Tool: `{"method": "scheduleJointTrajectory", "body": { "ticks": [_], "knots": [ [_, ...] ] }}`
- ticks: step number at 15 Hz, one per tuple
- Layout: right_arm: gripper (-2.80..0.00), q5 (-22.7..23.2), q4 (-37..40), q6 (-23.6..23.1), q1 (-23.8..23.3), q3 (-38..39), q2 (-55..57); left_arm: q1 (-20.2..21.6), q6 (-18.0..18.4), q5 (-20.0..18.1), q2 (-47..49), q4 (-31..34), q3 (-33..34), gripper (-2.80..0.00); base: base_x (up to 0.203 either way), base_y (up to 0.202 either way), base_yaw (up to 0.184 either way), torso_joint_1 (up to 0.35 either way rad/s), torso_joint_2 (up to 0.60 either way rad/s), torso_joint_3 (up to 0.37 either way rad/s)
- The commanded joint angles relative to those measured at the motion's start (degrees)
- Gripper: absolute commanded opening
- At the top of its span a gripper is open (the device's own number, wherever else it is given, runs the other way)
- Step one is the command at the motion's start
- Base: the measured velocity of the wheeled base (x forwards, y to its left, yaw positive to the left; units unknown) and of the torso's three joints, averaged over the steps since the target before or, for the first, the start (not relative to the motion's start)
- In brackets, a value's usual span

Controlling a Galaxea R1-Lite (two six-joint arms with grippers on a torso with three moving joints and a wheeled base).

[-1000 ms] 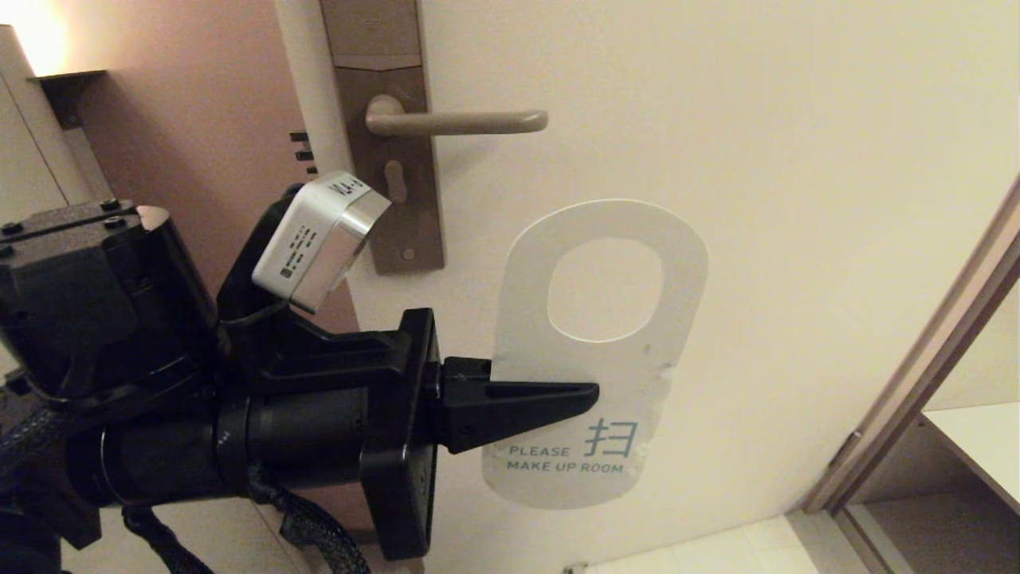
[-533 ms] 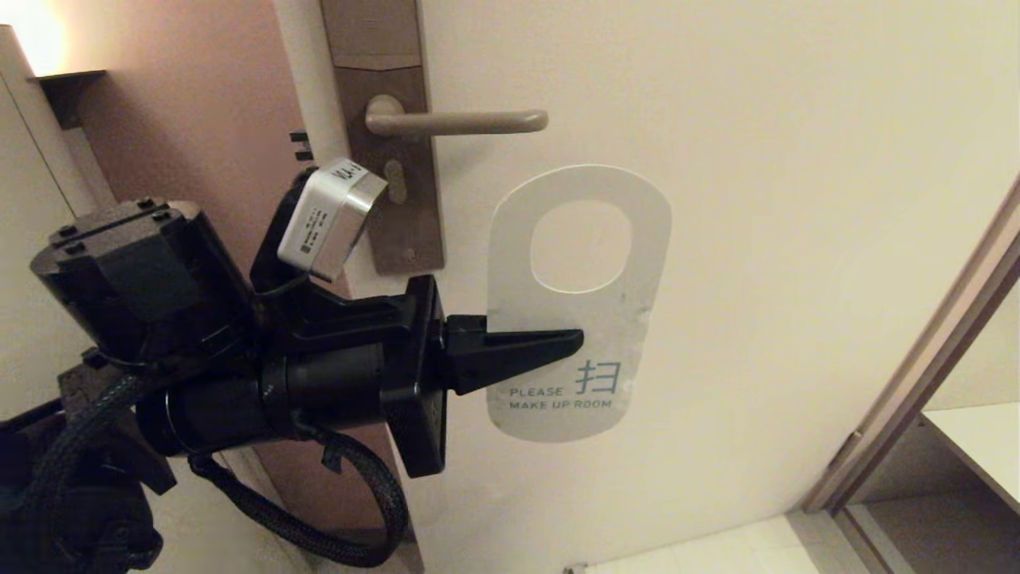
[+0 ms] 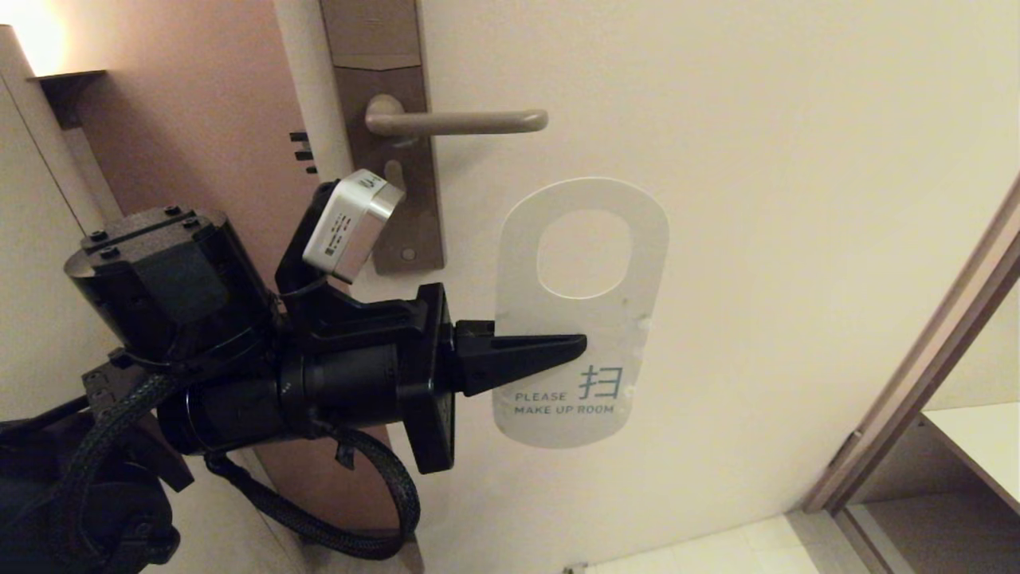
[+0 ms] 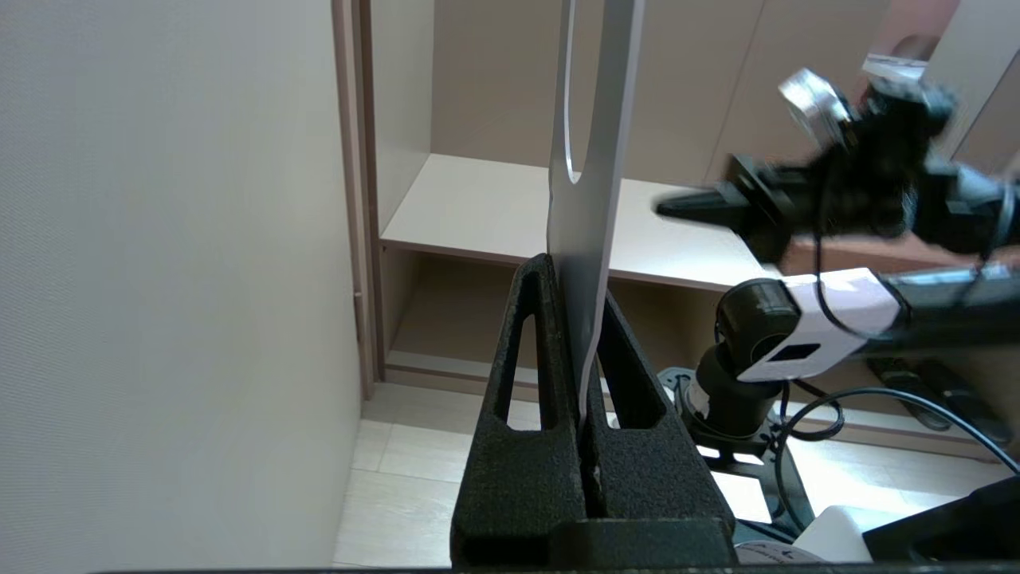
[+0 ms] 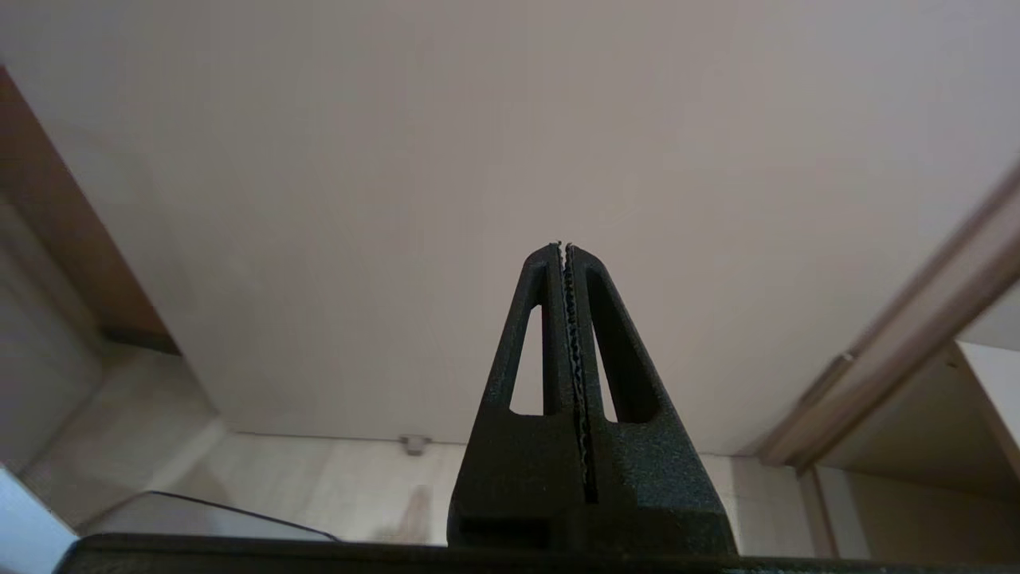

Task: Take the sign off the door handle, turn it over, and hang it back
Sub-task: Hand it to the other hand

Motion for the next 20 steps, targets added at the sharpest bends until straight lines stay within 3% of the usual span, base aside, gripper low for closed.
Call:
{"method": "scheduleJointTrajectory", "body": {
  "ticks": [1,4,7,11,12,15,16,20],
  "knots": [
    [-2.80,0.84,-4.52,0.08,0.54,-1.44,12.42,0.06,-0.12,-0.22,-0.02,-0.32,-0.03,-2.80,0.000,0.000,0.000,0.000,0.00,0.000],
    [-2.80,8.23,-14.27,-0.07,0.87,-5.11,26.63,0.23,-0.12,-0.31,0.19,-0.32,-0.03,-2.80,0.000,0.000,0.000,0.000,0.00,0.000],
    [-2.80,23.97,-19.92,-2.19,1.00,-7.27,33.91,0.32,-0.15,-0.31,0.31,-0.32,-0.03,-2.80,0.000,0.000,0.000,0.000,0.00,0.000],
    [-2.80,38.10,-24.15,-3.23,1.58,-7.80,38.81,0.32,-0.19,-3.00,1.47,-0.32,-0.85,-2.80,0.000,0.000,0.000,0.000,0.00,0.000],
    [-2.80,40.23,-25.62,-3.26,2.76,-7.96,40.09,0.29,-0.14,-3.03,2.14,-0.32,-1.59,-2.80,0.000,0.000,0.000,0.000,0.00,0.000],
    [-2.80,41.10,-27.36,-3.37,10.20,-8.72,43.36,0.07,-0.05,-3.03,3.68,-0.32,-3.28,-2.80,0.000,0.000,0.000,0.000,0.00,0.000],
    [0.00,41.13,-28.39,-3.40,12.74,-9.11,45.05,0.06,-0.12,-3.03,3.94,-0.30,-3.63,-2.80,0.000,0.000,0.000,0.000,0.00,0.000],
    [0.00,41.09,-31.33,-3.25,20.13,-12.81,50.68,-0.29,-0.03,-3.03,4.55,-0.32,-4.16,-2.80,0.000,0.000,0.000,0.000,0.00,0.000]
  ]
}}
